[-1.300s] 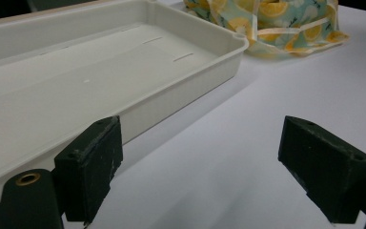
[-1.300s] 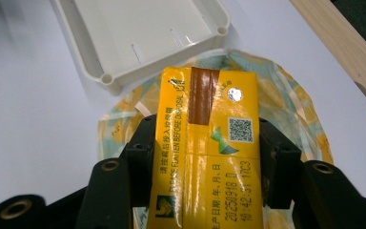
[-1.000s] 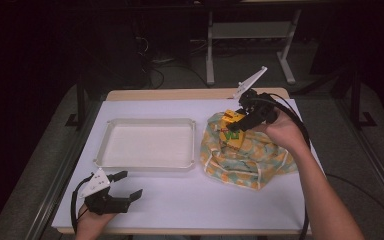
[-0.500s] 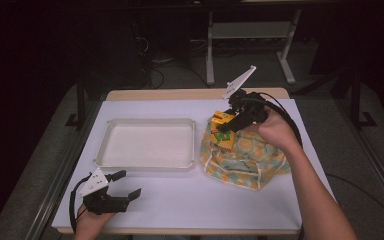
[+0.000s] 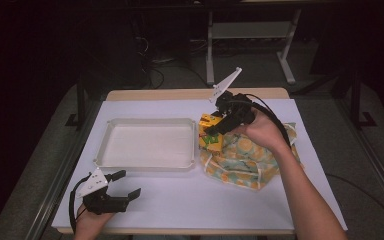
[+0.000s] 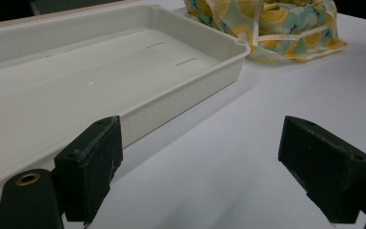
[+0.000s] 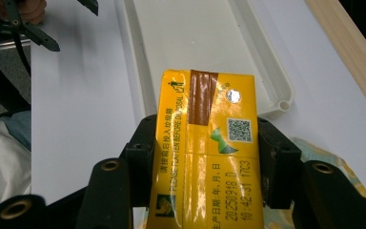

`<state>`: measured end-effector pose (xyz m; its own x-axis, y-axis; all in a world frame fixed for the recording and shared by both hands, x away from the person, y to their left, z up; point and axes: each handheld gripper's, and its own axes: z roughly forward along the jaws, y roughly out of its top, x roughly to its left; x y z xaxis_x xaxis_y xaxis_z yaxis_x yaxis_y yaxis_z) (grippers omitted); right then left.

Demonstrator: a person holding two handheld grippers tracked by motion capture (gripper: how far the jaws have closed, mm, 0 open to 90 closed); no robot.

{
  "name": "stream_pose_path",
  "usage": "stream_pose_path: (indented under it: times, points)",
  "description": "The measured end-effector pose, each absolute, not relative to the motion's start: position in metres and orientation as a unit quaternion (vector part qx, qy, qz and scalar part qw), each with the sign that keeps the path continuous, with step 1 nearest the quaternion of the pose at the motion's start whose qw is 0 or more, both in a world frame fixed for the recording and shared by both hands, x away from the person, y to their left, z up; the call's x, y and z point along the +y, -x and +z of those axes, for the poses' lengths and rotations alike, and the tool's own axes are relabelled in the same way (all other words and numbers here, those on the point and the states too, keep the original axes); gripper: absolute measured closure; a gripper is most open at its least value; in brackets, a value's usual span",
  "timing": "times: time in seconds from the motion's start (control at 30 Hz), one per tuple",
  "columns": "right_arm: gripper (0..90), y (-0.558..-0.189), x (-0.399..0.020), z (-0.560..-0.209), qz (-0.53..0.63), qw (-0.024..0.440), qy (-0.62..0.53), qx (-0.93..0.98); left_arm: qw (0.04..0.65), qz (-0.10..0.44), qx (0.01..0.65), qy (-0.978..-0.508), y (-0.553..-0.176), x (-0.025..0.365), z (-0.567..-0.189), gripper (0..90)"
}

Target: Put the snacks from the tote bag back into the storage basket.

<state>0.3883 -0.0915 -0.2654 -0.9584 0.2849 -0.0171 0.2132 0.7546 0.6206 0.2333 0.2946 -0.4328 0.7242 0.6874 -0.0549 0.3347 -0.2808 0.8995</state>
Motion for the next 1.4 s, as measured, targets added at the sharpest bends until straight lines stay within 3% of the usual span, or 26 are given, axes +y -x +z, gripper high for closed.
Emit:
stream_pose_path:
  times: [1.4]
  points:
    - [49.3, -0.392, -0.041, -0.274, 0.333, 0.033, -0.089, 0.938, 0.503, 0.176, 0.328, -0.780, -0.233, 0.297, -0.432, 14.8]
